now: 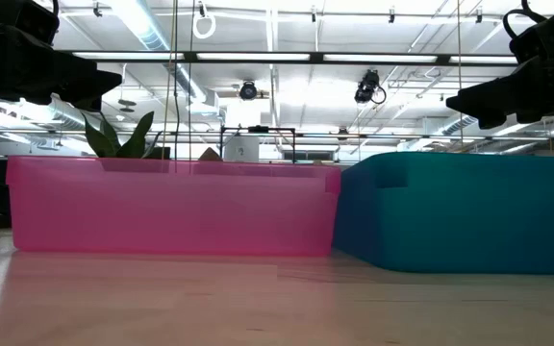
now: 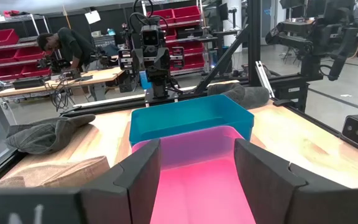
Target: Pick & Place hat
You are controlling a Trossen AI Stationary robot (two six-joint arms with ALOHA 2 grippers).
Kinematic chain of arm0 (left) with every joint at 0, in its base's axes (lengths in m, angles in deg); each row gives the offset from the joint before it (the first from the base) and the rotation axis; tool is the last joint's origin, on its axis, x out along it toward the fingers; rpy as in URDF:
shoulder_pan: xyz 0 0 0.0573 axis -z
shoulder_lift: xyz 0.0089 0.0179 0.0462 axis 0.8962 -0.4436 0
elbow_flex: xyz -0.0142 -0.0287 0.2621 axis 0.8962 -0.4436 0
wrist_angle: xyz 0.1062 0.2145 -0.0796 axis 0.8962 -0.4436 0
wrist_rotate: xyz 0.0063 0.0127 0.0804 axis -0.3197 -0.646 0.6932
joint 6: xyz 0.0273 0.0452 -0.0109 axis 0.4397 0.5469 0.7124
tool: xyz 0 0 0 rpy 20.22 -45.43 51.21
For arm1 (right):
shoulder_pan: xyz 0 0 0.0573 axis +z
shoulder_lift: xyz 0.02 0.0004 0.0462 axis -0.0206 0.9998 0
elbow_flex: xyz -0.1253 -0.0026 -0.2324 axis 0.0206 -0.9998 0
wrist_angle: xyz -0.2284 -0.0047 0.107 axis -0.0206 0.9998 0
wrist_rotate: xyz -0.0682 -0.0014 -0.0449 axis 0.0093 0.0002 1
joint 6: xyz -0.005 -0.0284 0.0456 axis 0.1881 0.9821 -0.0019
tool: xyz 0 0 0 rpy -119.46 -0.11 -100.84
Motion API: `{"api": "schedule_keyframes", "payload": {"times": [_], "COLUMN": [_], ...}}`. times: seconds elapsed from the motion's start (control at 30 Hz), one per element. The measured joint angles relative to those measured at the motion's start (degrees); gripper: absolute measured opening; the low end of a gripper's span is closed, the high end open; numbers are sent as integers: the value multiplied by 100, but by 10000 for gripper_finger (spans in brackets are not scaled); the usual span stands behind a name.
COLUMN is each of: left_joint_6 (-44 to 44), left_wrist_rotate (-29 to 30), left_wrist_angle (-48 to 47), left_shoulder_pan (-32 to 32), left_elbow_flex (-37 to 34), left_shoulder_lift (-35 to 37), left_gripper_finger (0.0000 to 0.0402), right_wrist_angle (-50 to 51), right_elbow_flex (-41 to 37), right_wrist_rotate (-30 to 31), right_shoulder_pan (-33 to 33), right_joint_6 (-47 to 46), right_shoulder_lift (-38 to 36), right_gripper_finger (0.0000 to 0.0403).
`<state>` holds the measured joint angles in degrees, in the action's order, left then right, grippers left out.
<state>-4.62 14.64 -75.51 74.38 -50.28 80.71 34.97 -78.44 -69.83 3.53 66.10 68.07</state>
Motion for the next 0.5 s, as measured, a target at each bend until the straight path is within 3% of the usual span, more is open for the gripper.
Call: {"api": "schedule_keyframes", "payload": {"times": [0.5], "left_joint_6": [1], "left_wrist_rotate": [0], "left_wrist_angle": [-2], "left_shoulder_pan": [1], "left_elbow_flex": [-1], "left_shoulder_lift": [-1], "left_gripper_finger": [209], "right_wrist_angle": [-50], "right_elbow_flex": [-2], "right_wrist_rotate": [1], "right_shoulder_pan": [-2], "right_joint_6": [185], "right_shoulder_lift": [-1], "right_gripper_finger": [155]}}
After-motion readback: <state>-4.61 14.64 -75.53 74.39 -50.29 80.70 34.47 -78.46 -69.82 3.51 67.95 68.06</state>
